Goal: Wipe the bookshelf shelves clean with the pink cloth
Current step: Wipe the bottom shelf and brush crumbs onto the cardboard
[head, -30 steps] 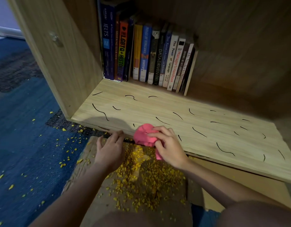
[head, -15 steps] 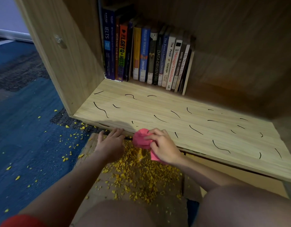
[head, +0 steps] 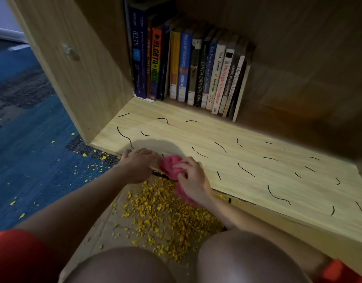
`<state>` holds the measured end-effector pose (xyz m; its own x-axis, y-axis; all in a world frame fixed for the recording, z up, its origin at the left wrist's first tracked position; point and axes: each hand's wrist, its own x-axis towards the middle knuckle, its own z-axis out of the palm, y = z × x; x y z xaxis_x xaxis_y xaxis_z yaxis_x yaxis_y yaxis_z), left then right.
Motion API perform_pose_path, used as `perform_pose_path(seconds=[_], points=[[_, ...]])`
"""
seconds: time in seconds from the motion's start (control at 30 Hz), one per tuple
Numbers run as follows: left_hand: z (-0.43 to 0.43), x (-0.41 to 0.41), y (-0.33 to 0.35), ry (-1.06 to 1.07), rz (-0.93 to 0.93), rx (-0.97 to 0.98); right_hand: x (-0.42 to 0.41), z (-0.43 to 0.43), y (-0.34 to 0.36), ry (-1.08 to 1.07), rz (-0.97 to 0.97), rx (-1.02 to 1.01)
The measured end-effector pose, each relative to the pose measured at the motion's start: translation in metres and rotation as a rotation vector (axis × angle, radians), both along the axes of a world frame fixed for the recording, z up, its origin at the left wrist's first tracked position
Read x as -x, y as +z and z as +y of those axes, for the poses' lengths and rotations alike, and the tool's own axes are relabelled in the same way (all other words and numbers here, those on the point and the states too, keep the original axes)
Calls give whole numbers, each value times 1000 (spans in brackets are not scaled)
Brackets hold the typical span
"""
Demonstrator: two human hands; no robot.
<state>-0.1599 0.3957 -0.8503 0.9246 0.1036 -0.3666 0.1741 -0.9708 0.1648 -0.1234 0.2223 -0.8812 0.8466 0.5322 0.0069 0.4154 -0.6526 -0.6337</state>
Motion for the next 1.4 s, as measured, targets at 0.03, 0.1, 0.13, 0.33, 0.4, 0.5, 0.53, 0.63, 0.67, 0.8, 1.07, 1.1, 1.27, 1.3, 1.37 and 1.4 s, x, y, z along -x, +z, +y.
perform_pose_path(seconds=[0.03, 0.1, 0.13, 0.33, 0.4, 0.5, 0.53, 0.63, 0.67, 0.8, 1.07, 1.1, 1.27, 1.3, 1.37, 1.4], points=[[1, -5, -1, 30, -21, 12, 4, 0, 0, 25, 17, -20], [3, -12, -3, 61, -53, -8, 11, 0, 2, 73, 81, -43], [3, -14, -6, 63, -62, -28, 15, 0, 2, 83, 111, -47], [17, -9, -16, -8, -159, -56, 28, 0, 0, -159, -95, -201], [26, -1, -14, -62, -161, -35, 26, 6, -2, -305, -153, -173], [41, 13, -8, -134, -142, -14, 35, 19, -9, -328, -84, -28], [46, 17, -7, -145, -139, -9, 41, 22, -8, -296, -42, -12], [52, 27, -7, -156, -57, -2, 57, 30, 3, -218, 39, -25], [53, 30, -9, -179, -27, -13, 61, 31, 9, -198, 42, -18], [54, 25, -7, -264, -3, -23, 59, 21, 34, -216, 30, 32], [58, 28, 9, -279, 43, -28, 36, 31, 65, -341, 15, -81], [59, 29, 8, -280, 46, -36, 36, 36, 63, -361, 15, -122], [60, 25, -7, -229, -54, -10, 26, 61, 48, -278, -23, -183], [61, 26, -11, -207, -70, 5, 23, 65, 45, -250, -26, -175], [65, 28, -14, -137, -105, 57, 17, 75, 43, -223, -37, -162], [68, 28, -17, -100, -121, 78, 15, 80, 42, -212, -48, -159]])
